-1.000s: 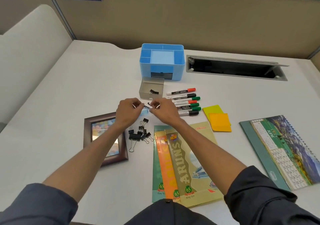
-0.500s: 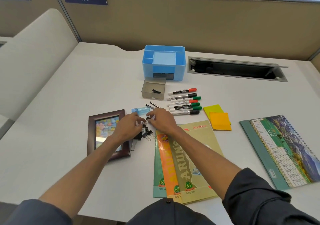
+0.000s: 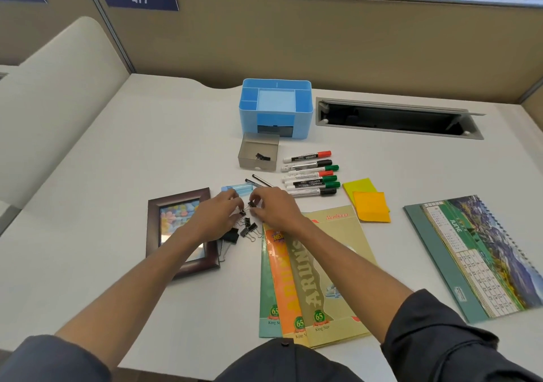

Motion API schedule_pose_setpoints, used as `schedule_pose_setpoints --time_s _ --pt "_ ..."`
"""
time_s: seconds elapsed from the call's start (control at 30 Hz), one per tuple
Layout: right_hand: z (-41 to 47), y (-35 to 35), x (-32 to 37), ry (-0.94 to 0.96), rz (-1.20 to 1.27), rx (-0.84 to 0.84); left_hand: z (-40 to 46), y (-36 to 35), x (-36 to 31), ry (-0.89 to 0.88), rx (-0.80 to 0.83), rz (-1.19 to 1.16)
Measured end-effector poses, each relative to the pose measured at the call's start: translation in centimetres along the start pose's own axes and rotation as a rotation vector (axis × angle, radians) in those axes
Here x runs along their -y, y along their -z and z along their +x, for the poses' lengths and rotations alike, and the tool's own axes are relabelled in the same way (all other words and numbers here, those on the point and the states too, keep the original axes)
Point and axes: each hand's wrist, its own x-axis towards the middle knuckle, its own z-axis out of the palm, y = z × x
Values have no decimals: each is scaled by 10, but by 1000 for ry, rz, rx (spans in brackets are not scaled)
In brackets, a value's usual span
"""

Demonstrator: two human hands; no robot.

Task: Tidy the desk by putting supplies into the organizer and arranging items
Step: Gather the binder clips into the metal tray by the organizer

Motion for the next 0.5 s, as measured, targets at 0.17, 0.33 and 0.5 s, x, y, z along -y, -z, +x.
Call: schedule_pose_setpoints --time_s 0.17,0.33,0.5 --pt "3 4 0 -41 72 21 2 0 2 8 10 -102" --pt "6 12 -5 -59 155 -25 2 -2 3 53 -105 -273" --pt "19 26 -10 -95 226 -164 15 12 -1 136 -284 -523"
